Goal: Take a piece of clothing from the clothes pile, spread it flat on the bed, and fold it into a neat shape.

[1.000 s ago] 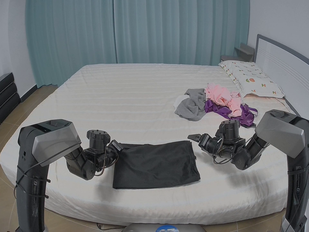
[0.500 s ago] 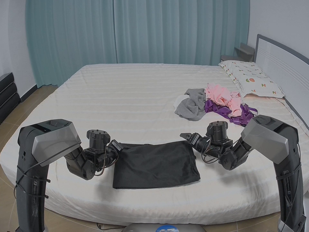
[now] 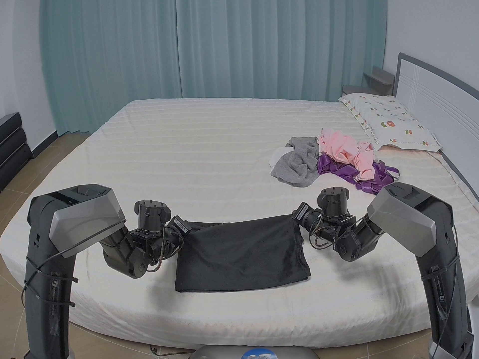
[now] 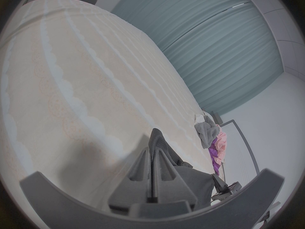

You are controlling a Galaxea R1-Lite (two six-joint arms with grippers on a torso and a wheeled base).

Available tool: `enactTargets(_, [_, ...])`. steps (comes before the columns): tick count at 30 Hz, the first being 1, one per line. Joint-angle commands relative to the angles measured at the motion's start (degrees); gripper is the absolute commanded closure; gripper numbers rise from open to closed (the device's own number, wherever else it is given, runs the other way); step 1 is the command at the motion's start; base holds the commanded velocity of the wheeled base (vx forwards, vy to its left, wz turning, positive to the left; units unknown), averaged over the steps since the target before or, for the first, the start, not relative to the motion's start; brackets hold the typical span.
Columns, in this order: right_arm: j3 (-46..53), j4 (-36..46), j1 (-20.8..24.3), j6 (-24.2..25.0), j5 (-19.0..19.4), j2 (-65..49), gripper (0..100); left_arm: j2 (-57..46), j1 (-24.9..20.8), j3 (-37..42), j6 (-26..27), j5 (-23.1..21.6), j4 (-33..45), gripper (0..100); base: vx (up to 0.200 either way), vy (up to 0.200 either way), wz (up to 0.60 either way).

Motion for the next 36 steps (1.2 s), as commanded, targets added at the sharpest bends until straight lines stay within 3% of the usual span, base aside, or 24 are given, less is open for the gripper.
enactTargets(1, [-0.3, 0.0, -1.6, 0.0, 0.1, 0.3, 100, 0.0, 0.0, -0.1, 0.0, 0.1, 0.0, 100, 0.0, 0.0, 0.0])
enactTargets(15, [0.7, 0.0, -1.3, 0.0, 0.3, 1.1, 100, 0.1, -0.1, 0.2, 0.2, 0.1, -1.2, 100, 0.0, 0.0, 0.0])
enactTargets(16, [0.7, -0.1, -1.3, 0.0, 0.3, 1.0, 0, 0.1, -0.1, 0.2, 0.1, 0.1, -1.2, 0, 0.0, 0.0, 0.0])
enactTargets(22, [5.6, -2.9, -1.8, 0.7, 1.3, -2.9, 0, -0.2, 0.2, 0.3, -0.4, -0.1, -1.3, 0, 0.0, 0.0, 0.0])
enactTargets(26, [18.5, -7.5, -2.3, 1.4, 8.8, -10.8, 0, -1.3, 1.2, 0.8, -3.5, 0.0, -1.3, 0, 0.0, 0.0, 0.0])
enactTargets(30, [27.9, -6.3, -2.3, 0.6, 15.5, -18.6, 0, -3.6, 3.6, 3.6, -4.1, -0.5, -1.1, 0, 0.0, 0.0, 0.0])
enactTargets(36, [34.2, -5.4, -2.5, -4.2, 17.5, -20.4, 0, -4.1, 4.1, 5.0, -4.1, -0.6, -1.0, 0, 0.0, 0.0, 0.0])
